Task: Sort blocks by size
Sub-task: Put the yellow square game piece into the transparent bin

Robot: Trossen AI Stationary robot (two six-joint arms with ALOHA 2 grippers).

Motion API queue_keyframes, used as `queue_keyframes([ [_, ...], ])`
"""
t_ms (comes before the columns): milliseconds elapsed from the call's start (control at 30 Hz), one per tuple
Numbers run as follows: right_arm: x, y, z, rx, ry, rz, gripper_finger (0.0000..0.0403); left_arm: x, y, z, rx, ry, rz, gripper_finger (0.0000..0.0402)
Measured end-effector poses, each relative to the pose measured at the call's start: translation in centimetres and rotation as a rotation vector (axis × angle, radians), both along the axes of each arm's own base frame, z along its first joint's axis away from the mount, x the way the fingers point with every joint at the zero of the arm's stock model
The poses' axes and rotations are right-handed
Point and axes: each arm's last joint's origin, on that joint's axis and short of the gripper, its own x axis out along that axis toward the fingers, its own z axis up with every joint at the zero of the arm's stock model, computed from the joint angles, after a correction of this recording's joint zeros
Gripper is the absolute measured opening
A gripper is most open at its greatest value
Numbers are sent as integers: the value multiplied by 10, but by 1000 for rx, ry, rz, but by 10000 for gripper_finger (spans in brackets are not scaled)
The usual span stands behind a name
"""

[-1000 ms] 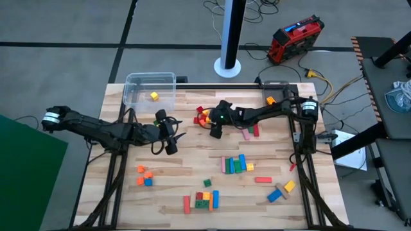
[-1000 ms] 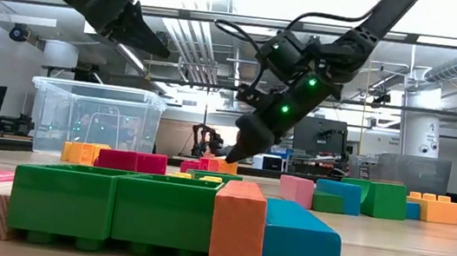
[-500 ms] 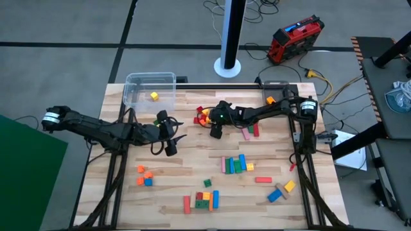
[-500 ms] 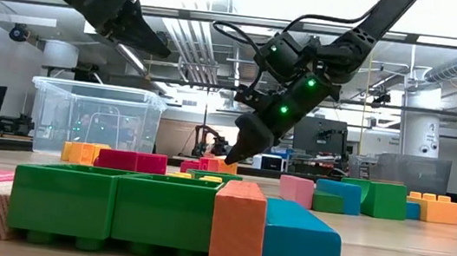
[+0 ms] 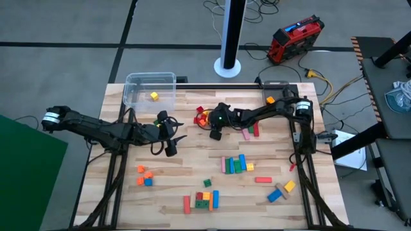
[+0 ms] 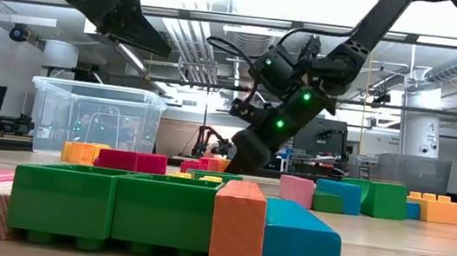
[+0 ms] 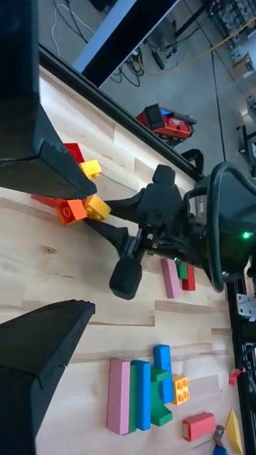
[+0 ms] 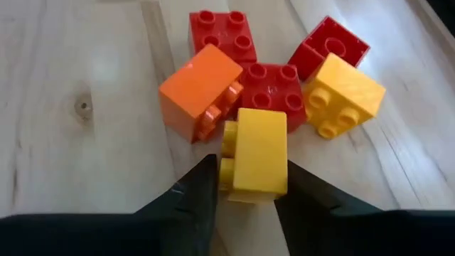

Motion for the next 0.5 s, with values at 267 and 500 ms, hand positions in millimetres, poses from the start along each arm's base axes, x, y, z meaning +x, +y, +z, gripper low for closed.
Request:
queue_keyframes([
  [267, -8, 6, 28, 7, 5, -8, 83, 0, 0, 0, 0, 0, -1, 219],
  [500, -3, 44, 66, -46, -100, 148, 94, 3, -3, -1, -11, -7, -130, 219],
])
